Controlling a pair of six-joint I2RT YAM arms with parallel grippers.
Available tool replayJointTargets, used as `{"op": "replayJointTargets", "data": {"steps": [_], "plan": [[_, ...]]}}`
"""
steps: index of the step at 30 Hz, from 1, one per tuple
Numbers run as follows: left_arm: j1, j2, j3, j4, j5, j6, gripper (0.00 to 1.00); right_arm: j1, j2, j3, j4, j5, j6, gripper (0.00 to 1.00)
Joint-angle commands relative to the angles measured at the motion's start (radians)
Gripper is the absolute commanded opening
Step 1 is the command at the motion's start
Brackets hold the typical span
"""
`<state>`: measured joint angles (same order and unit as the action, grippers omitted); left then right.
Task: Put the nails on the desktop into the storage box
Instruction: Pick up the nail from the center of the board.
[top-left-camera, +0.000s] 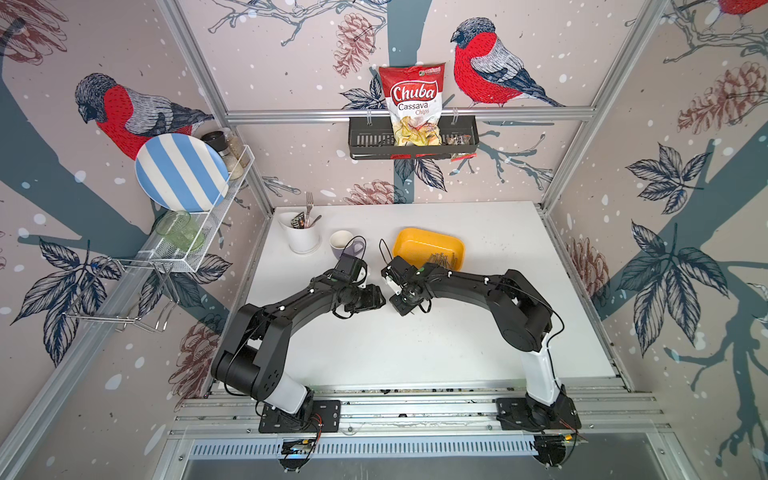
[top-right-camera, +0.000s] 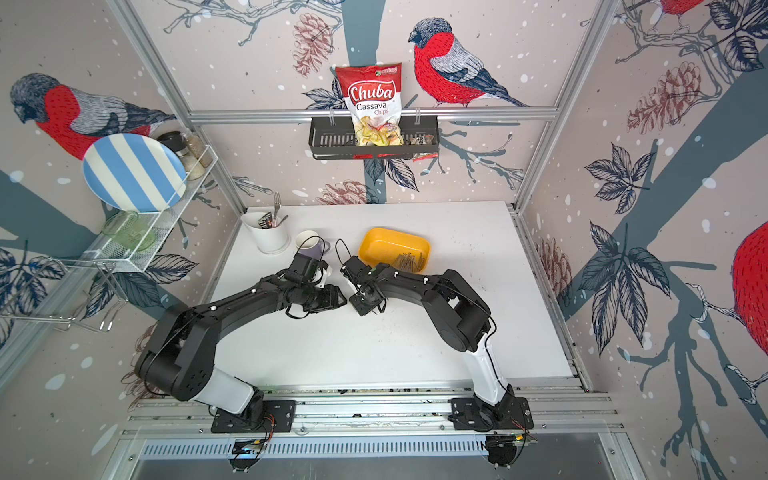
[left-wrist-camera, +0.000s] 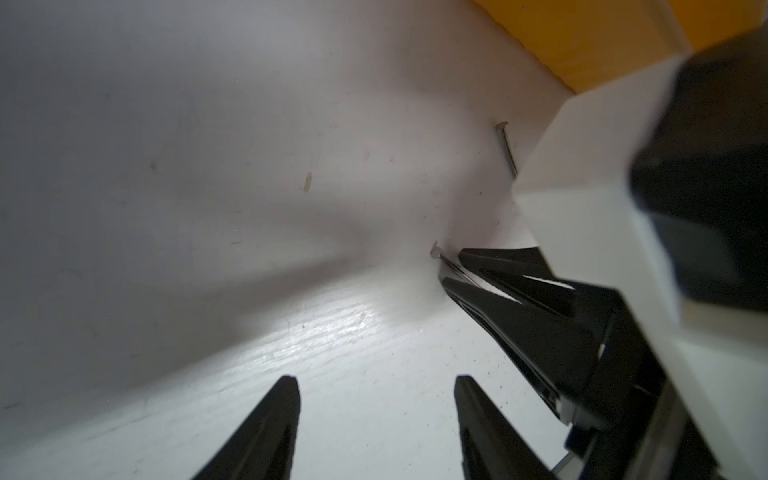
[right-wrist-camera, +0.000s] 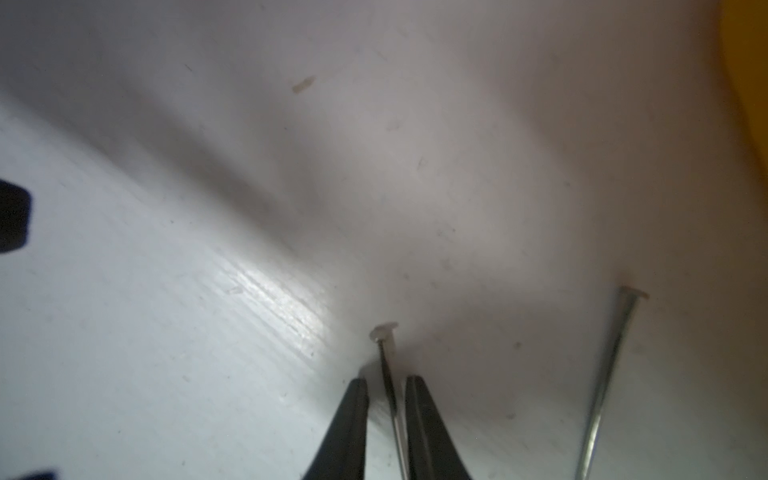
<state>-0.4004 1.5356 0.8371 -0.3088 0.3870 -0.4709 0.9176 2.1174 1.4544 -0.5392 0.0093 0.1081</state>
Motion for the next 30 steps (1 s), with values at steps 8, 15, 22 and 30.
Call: {"op": "replayJointTargets", "data": {"steps": [8,15,22,30], "plan": [[-0.002,-0.024,-0.013,-0.03,-0.027,-0.007,0.62,0.003,0.088,-0.075,-0.136,0.077,-0.016,0.0],[0.0,-0.036,-0.013,-0.032,-0.047,-0.016,0.62,-0.048,-0.014,-0.013,-0.151,0.01,0.007,0.0],[0.0,-0.018,0.011,-0.02,-0.045,-0.023,0.62,-0.11,-0.112,0.093,-0.222,-0.05,0.038,0.0],[-0.001,0.02,0.038,-0.005,-0.027,-0.026,0.62,-0.246,-0.199,0.155,-0.214,-0.17,0.143,0.0]]}}
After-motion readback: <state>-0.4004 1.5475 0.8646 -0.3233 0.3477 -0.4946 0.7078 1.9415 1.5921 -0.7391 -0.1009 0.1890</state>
